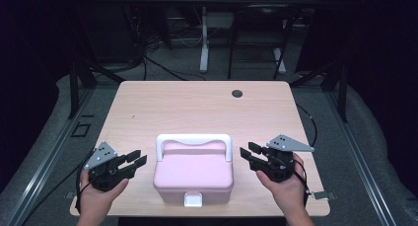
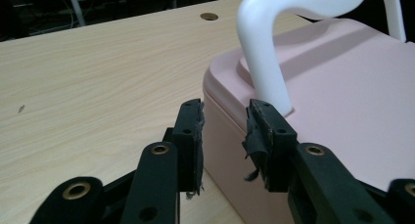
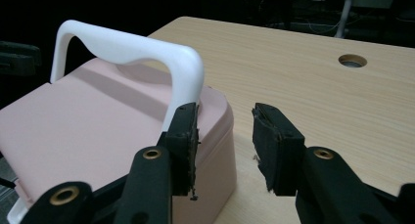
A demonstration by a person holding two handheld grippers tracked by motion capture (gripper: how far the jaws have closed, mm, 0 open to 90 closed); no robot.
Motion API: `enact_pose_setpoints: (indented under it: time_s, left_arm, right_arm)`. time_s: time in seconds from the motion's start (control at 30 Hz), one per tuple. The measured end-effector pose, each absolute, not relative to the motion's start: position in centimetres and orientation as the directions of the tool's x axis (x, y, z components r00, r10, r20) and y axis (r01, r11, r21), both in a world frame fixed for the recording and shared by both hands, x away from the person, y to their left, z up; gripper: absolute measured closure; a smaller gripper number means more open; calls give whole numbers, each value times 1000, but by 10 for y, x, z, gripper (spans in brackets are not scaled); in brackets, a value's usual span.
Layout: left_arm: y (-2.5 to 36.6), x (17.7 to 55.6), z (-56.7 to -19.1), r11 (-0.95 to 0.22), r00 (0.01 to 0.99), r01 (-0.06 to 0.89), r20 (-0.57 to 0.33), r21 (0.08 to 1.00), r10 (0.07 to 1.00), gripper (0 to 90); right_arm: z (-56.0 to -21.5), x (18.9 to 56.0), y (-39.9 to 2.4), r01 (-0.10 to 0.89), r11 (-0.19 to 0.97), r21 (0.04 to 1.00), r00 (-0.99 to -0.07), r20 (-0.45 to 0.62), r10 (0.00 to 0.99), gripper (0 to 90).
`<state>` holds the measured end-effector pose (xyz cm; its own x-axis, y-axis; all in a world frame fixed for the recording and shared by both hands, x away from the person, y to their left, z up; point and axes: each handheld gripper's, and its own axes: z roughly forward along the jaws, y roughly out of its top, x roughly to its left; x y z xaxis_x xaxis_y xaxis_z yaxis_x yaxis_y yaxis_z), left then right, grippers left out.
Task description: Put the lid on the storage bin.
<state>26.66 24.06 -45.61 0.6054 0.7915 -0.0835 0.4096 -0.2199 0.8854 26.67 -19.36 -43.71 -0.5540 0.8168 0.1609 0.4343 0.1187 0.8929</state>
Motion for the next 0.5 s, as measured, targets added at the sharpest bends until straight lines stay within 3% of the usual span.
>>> enact_pose_setpoints:
  time_s: [0.5]
  left_arm:
    - [241,303,-466,-212,588,445,-106,870,802,585]
  right_arm:
    - [-453,276,-209,440,96,893,-487,147,861,513]
